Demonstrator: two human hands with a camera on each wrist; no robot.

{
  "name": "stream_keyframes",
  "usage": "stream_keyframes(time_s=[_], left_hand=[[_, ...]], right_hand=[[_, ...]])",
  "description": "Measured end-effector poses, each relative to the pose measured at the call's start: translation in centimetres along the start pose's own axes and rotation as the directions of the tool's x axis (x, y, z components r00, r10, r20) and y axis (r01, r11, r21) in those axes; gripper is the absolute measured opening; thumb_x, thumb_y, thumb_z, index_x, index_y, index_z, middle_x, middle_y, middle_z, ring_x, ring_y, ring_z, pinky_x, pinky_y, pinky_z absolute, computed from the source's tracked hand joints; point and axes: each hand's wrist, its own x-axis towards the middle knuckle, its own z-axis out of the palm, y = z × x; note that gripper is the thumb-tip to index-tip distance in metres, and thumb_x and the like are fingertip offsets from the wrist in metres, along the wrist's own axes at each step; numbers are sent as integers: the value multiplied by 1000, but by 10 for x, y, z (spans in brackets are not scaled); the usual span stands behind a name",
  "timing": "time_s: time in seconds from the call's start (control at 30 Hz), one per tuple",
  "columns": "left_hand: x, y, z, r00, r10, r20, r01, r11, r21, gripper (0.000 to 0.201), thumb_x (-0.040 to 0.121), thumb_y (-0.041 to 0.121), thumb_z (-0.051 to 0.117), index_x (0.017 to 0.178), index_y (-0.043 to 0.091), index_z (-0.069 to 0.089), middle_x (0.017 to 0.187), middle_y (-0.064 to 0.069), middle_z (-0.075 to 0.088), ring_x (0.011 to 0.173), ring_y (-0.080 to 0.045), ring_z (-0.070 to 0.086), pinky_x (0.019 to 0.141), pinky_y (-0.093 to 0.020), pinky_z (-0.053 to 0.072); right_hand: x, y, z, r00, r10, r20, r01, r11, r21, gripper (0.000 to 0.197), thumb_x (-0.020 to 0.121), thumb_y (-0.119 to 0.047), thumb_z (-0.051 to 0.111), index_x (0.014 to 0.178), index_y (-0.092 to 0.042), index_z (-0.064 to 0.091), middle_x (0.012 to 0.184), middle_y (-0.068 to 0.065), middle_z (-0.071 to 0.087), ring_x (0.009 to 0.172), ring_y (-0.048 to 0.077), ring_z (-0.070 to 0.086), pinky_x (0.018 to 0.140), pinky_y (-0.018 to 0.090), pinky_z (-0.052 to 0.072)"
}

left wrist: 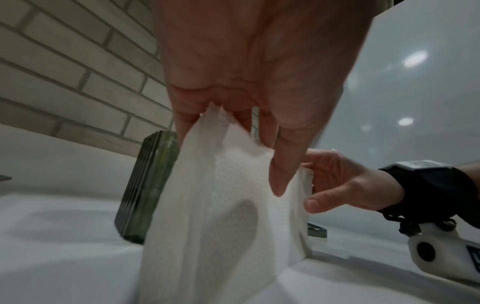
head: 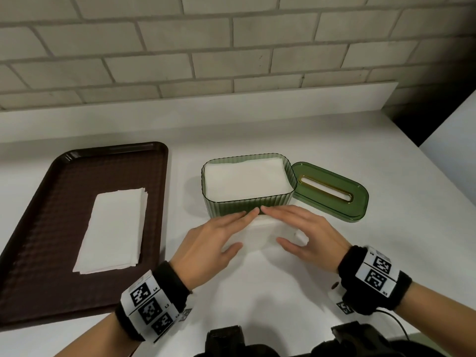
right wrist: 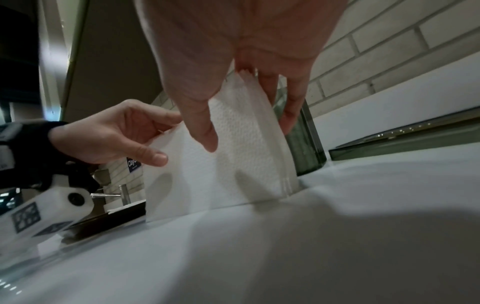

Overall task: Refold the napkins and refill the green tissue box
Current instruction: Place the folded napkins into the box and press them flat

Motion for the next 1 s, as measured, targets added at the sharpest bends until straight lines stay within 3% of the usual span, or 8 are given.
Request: stream_keyframes(time_s=[0.13, 0.27, 0.4, 0.57, 0.63, 0.77, 0.9, 1.0], left_hand=[[1, -5, -1, 999, -48, 10, 47, 999, 22, 78, 94, 22, 57, 147, 55, 11, 139, 20, 49, 122, -11, 52, 87, -35, 53], [7, -14, -10, 995, -89, 44, 92, 995, -50, 56, 91, 15, 59, 137, 44, 45, 129, 12, 63, 101, -15, 69, 89, -34, 52], [22, -12, -54, 983, -146, -111, 100, 935, -340, 36, 78, 8, 78, 99, 34, 65, 91, 17, 70, 80, 4, 65, 73, -6, 45], [66, -28, -79, 834, -526, -166, 211, 582, -786, 41, 79, -2, 73, 94, 25, 47, 88, -16, 69, 70, -24, 63, 57, -28, 50], [84, -35, -76, 789, -574, -219, 255, 631, -733, 45, 77, 5, 74, 97, 27, 40, 88, -17, 65, 69, -21, 58, 58, -27, 46], [100, -36, -62, 825, -430, -367, 300, 883, -360, 43, 79, -1, 69, 106, 12, 39, 95, -10, 50, 83, -23, 49, 62, -23, 31], [99, -35, -47, 868, -391, -306, 363, 920, -145, 35, 82, 0, 67, 109, 8, 46, 102, -8, 42, 86, -30, 53, 78, -35, 42], [96, -30, -42, 887, -377, -267, 366, 926, -90, 29, 85, 1, 66, 106, 8, 48, 101, -6, 40, 72, -23, 51, 72, -34, 42]], right_hand=[[2, 9, -5, 996, 64, 63, -63, 998, -25, 70, 87, -17, 68, 143, -42, 36, 133, -17, 55, 117, 8, 56, 101, 29, 45], [14, 6, -18, 995, 96, 39, -95, 995, -32, 56, 87, -18, 68, 130, -43, 41, 105, -35, 54, 92, 11, 64, 85, 32, 50], [36, -8, -51, 988, 71, -135, -53, 990, 131, 49, 87, -11, 67, 125, -31, 44, 93, 2, 62, 81, 24, 62, 81, 34, 52], [79, -7, -72, 920, 330, -210, -166, 815, 555, 46, 90, -7, 64, 119, -31, 39, 85, 8, 62, 63, 26, 61, 60, 33, 50], [92, 5, -66, 880, 432, -198, -246, 771, 588, 42, 89, -10, 67, 116, -28, 40, 83, 3, 63, 64, 21, 64, 58, 29, 49], [102, 18, -53, 847, 488, -212, -374, 829, 415, 34, 85, -15, 72, 109, -20, 48, 79, 0, 62, 58, 12, 59, 58, 10, 44], [108, 21, -49, 879, 428, -208, -392, 899, 194, 20, 84, -13, 71, 99, -15, 58, 75, 1, 60, 60, 16, 59, 60, 3, 40], [109, 24, -49, 902, 400, -162, -394, 917, 68, 10, 85, -10, 68, 92, -16, 63, 68, 0, 52, 56, 11, 51, 64, 5, 37]])
